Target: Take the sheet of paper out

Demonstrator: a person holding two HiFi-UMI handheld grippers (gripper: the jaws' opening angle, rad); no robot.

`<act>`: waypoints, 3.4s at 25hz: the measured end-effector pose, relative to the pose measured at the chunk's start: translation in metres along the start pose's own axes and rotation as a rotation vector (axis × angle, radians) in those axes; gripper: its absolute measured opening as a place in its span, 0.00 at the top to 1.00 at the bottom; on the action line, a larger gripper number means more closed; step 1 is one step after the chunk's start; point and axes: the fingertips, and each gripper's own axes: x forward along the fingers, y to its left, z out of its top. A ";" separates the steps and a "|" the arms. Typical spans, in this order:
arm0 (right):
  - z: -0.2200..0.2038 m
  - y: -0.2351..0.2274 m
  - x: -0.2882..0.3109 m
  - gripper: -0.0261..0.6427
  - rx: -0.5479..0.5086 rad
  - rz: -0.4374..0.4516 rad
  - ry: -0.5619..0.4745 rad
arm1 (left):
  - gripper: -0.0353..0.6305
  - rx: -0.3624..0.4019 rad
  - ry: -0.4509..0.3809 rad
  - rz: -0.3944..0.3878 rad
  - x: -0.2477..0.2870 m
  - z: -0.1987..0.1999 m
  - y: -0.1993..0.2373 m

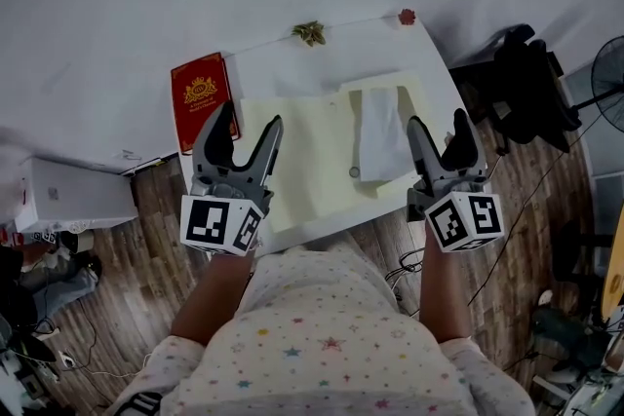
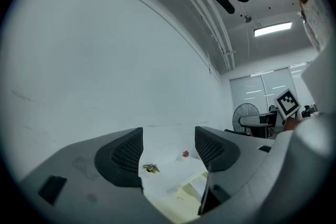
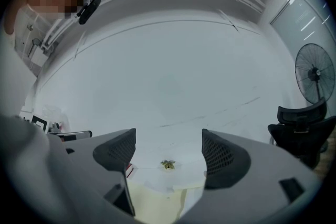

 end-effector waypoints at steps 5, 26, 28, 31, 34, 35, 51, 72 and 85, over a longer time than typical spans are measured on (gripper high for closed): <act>-0.004 0.011 0.011 0.41 -0.017 0.008 0.007 | 0.52 -0.015 0.008 -0.002 0.004 -0.008 0.008; -0.076 -0.014 0.022 0.43 0.015 -0.062 0.168 | 0.52 -0.091 0.103 -0.024 0.030 -0.071 0.021; -0.086 -0.018 0.026 0.43 0.017 -0.061 0.197 | 0.52 -0.096 0.111 -0.028 0.034 -0.077 0.020; -0.102 -0.025 0.033 0.43 0.022 -0.059 0.243 | 0.52 -0.102 0.130 -0.039 0.041 -0.088 0.016; -0.121 -0.033 0.039 0.44 0.025 -0.063 0.296 | 0.52 -0.109 0.149 -0.045 0.047 -0.099 0.014; -0.128 -0.037 0.041 0.45 0.027 -0.066 0.314 | 0.52 -0.112 0.155 -0.046 0.049 -0.102 0.013; -0.219 -0.091 0.068 0.52 0.104 -0.129 0.535 | 0.52 -0.129 0.242 -0.046 0.083 -0.155 0.009; -0.294 -0.128 0.090 0.55 0.120 -0.192 0.707 | 0.52 -0.149 0.306 -0.052 0.100 -0.185 0.011; -0.320 -0.133 0.094 0.55 0.114 -0.197 0.782 | 0.52 -0.150 0.305 -0.042 0.096 -0.182 0.018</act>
